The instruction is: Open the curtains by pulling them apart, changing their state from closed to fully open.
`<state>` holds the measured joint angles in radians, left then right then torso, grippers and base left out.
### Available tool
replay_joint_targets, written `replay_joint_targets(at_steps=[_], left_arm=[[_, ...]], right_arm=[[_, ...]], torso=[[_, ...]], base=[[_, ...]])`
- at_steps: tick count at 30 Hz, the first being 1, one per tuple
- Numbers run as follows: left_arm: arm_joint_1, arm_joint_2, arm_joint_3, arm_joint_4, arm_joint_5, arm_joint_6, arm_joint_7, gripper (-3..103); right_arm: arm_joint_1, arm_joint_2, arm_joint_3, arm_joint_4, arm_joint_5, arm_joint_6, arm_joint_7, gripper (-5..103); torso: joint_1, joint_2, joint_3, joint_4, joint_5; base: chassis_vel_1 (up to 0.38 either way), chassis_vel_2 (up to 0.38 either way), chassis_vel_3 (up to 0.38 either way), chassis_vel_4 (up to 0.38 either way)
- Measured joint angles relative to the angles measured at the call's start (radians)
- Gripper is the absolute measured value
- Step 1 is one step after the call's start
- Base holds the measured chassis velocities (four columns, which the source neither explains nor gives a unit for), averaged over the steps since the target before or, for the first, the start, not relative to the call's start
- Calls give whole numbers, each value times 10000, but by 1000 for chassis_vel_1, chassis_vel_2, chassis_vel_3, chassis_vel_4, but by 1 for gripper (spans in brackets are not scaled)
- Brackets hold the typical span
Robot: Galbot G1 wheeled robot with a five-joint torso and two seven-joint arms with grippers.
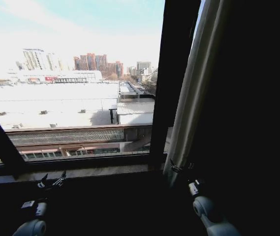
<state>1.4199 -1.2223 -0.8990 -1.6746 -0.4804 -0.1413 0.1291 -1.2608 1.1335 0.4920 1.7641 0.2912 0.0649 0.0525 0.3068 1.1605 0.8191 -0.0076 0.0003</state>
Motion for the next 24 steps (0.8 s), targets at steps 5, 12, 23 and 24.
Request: replay_joint_targets(at_steps=[5,12,23,24], left_arm=[[0,0,-1,1,0,0,0,100],[0,0,0,1,0,0,0,100],[-1,0,0,1,1,0,0,100],[0,0,-1,1,0,0,0,100]], right_arm=[[1,0,0,0,0,0,0,100],[0,0,1,0,0,0,0,100],[0,0,1,0,0,0,0,100],[1,0,2,0,0,0,0,100]], torso=[[0,0,0,1,-3],[1,0,0,0,-2],[1,0,0,3,-3],[1,0,0,2,-4]], base=[[367,362,-368,-371],[361,340,-367,-357],[349,367,-348,-353],[346,351,-335,-376]])
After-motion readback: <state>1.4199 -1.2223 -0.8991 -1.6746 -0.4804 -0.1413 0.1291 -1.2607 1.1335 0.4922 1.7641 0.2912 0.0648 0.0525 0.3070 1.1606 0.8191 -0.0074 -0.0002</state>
